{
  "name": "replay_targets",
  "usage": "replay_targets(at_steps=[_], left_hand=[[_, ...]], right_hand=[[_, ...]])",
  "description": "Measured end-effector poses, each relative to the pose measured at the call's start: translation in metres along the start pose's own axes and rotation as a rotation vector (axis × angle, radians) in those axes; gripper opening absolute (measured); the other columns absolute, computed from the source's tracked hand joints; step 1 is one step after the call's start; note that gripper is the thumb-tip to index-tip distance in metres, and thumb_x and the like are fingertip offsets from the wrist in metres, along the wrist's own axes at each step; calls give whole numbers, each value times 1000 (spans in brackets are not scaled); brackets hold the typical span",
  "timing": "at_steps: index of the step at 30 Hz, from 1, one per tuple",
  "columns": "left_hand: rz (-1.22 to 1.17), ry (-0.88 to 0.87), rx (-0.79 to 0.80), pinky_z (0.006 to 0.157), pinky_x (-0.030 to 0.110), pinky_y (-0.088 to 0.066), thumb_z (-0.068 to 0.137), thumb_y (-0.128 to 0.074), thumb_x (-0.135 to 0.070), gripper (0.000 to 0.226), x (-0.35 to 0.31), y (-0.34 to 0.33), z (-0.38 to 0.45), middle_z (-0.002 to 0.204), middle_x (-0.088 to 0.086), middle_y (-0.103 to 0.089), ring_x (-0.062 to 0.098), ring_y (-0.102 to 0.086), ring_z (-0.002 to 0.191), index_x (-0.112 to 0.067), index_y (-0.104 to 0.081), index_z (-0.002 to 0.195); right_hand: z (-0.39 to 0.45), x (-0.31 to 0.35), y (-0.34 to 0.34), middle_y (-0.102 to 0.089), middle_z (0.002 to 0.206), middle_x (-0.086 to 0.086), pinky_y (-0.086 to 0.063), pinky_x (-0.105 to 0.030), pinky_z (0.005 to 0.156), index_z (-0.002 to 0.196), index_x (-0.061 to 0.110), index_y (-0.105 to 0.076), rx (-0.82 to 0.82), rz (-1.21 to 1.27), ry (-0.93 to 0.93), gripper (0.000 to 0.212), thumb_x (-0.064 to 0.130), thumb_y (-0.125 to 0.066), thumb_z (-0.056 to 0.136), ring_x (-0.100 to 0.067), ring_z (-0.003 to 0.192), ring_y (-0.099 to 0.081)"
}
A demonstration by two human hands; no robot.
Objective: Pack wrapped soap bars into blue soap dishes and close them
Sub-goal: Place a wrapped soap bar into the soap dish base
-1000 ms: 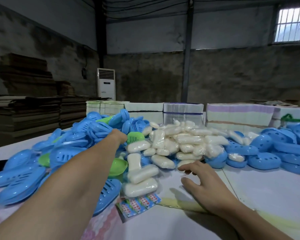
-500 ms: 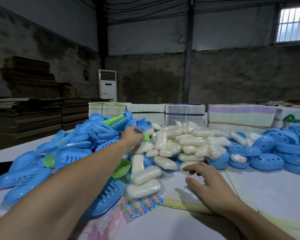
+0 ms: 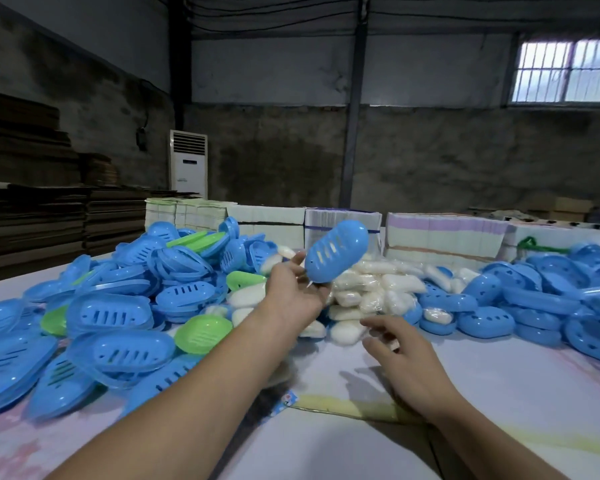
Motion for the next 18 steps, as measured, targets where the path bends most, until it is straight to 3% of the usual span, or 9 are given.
replay_targets(at_steps=[3,6,7,11,13,15,18], left_hand=[[-46,106,-40,66,35,-51,95,-29,3,32,29,15,-7,90,15,-62,29,-59,79,-13,-54,82],[6,180,-51,47,31,-56,94,-35,-3,24,50,27,-17,81,14,-60,29,-57,69,-12,-52,80],[47,195,-43,48,30,-55,94,-40,-8,21,55,30,-20,77,12,-59,28,-57,67,-12,-52,76],[265,148,-46,60,34,-52,92,-58,-27,29,66,39,-23,65,11,-62,28,-60,61,-10,-59,70],[375,-4,-42,74,42,-54,94,-63,-36,28,65,37,-22,80,15,-65,31,-65,75,-8,-65,91],[507,-174,-60,88,49,-55,93,-66,-41,28,66,36,-20,90,15,-66,32,-65,86,-13,-62,99],[569,-187,-45,96,50,-53,94,-62,-46,31,73,35,-23,105,13,-70,31,-68,101,-17,-63,104]], right_hand=[[0,4,7,-63,102,19,-40,-10,79,102,44,-62,-69,82,-11,26,20,-63,92,5,97,-54],[0,11,9,-66,94,22,-41,-7,71,98,36,-65,-88,183,14,20,18,-63,92,5,90,-59],[-1,12,9,-66,97,24,-41,-7,71,100,38,-65,-84,194,13,21,19,-63,92,4,91,-59],[-3,12,9,-65,108,14,-42,-16,79,107,40,-65,-85,219,1,24,22,-60,91,0,101,-59],[-3,15,9,-66,106,9,-44,-20,84,105,35,-69,-89,284,2,30,25,-51,83,-5,104,-60],[-4,19,8,-67,105,7,-45,-27,92,105,29,-70,-72,278,20,34,24,-47,81,-11,107,-60],[-7,26,-4,-65,110,8,-41,-28,99,111,28,-69,14,131,82,34,27,-48,84,-11,113,-55]])
Point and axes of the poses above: each hand's wrist, its own z-axis towards the middle knuckle, its own y-axis out of the back of the hand, x = y × z, the point moved 4 cm from there along z, towards the middle knuckle
